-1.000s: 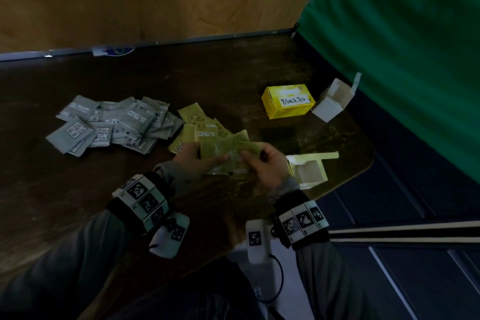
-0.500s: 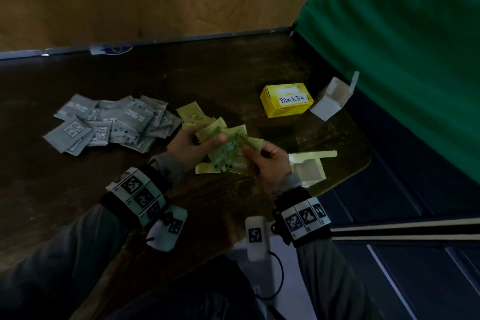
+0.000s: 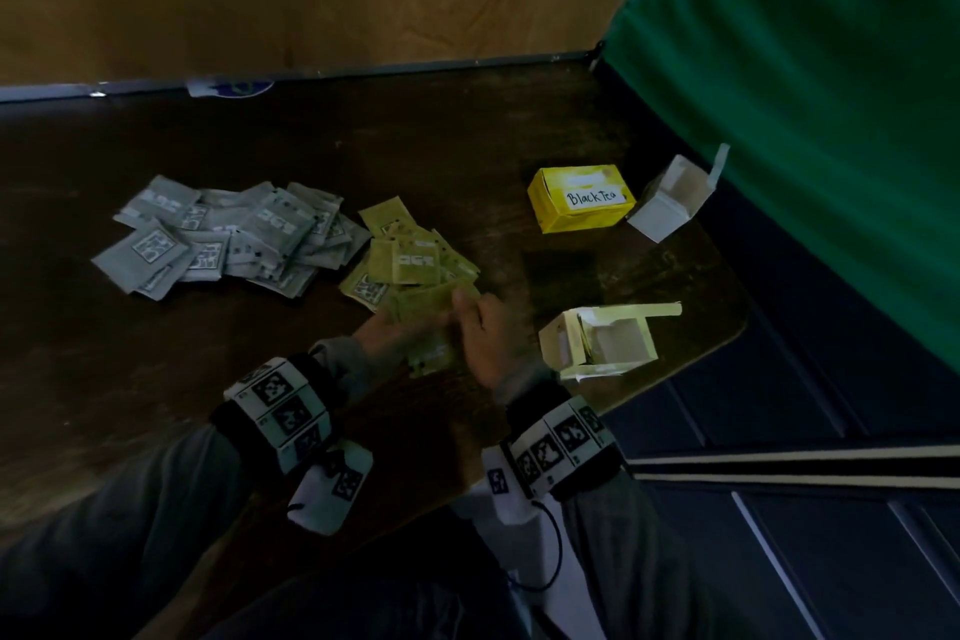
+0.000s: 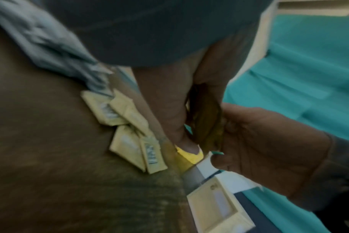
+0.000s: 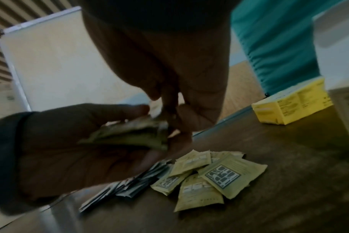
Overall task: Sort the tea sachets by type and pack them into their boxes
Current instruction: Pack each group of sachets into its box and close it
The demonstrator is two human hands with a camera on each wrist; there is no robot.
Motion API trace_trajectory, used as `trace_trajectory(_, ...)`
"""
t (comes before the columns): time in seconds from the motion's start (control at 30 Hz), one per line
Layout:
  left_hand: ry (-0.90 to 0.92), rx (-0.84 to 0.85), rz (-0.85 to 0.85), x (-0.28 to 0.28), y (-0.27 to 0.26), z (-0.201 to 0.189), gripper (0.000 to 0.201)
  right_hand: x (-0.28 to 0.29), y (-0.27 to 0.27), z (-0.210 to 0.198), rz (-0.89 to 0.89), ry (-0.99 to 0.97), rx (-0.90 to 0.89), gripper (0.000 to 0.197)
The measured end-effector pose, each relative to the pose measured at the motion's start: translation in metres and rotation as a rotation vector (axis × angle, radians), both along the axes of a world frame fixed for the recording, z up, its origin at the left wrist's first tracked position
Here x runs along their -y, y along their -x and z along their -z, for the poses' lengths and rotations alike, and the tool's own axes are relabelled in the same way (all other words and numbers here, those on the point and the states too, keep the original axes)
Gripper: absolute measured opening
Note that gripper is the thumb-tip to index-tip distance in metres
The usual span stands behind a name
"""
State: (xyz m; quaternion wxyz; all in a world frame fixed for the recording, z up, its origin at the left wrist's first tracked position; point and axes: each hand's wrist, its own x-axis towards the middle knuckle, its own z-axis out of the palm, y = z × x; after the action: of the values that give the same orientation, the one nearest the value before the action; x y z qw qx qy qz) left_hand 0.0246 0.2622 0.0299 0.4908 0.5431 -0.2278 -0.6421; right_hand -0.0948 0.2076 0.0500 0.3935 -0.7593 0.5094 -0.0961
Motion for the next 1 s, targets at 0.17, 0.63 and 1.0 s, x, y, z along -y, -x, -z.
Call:
trace_trajectory(0.17,-0.109,0.069,-0.128,-0.004,-0.016,0.018,0.020,0.020,-0.010,0.006,-0.103,-0.154,-0.047,0.032)
trace_trajectory(0.63,-0.213,0.038,-0.380,0.018,-0.061,0.012,0.030,0.123,-0.108,0.049,-0.311,-0.156,-0.496,0.092)
trace_trajectory(1.0,-0.270,-0.006,-0.466,0.021,-0.069,0.023,0.034,0.124,-0.100,0.043,-0.062,-0.253,-0.419,0.070)
